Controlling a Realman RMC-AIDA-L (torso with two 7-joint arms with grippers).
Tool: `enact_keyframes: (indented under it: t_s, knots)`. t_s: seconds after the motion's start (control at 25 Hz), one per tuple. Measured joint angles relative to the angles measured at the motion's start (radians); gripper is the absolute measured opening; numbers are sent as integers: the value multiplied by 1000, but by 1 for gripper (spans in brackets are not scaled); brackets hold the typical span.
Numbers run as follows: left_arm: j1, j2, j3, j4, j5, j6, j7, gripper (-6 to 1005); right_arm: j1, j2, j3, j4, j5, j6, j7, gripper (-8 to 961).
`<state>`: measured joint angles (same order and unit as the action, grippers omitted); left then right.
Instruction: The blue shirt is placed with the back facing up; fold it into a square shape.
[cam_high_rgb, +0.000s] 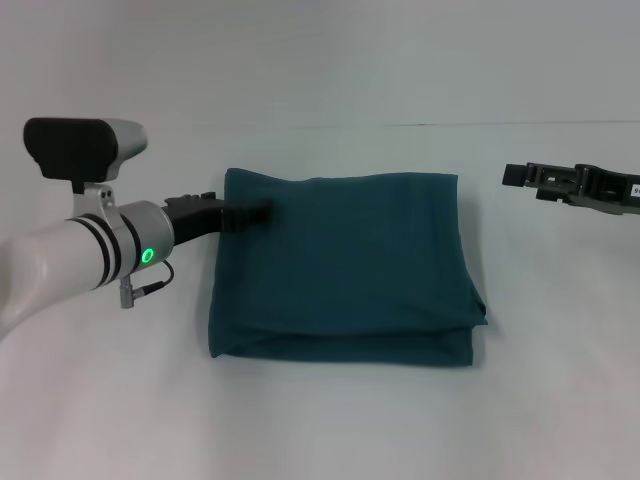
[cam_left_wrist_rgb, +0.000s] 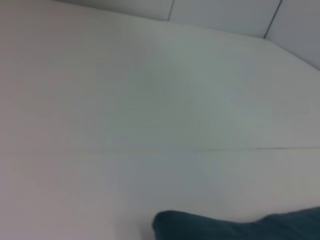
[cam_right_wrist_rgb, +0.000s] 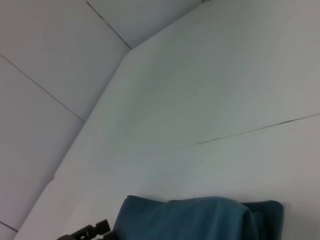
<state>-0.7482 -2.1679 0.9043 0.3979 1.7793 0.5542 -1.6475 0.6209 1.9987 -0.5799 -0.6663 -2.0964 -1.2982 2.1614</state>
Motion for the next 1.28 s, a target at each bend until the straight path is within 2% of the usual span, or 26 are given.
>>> enact_keyframes:
  t_s: [0.24,1.04,1.28]
  knots:
    - [-6,-1,27,-1,-4,7,0,909,0,1,0,1,1,1,0,915]
    - [-3,-1,38,3,2,0,12,824,0,5,0,4,0,5,-6,916]
    - [-7,-1,39,1,2,0,13,630,0,6,0,4,0,5,-5,916]
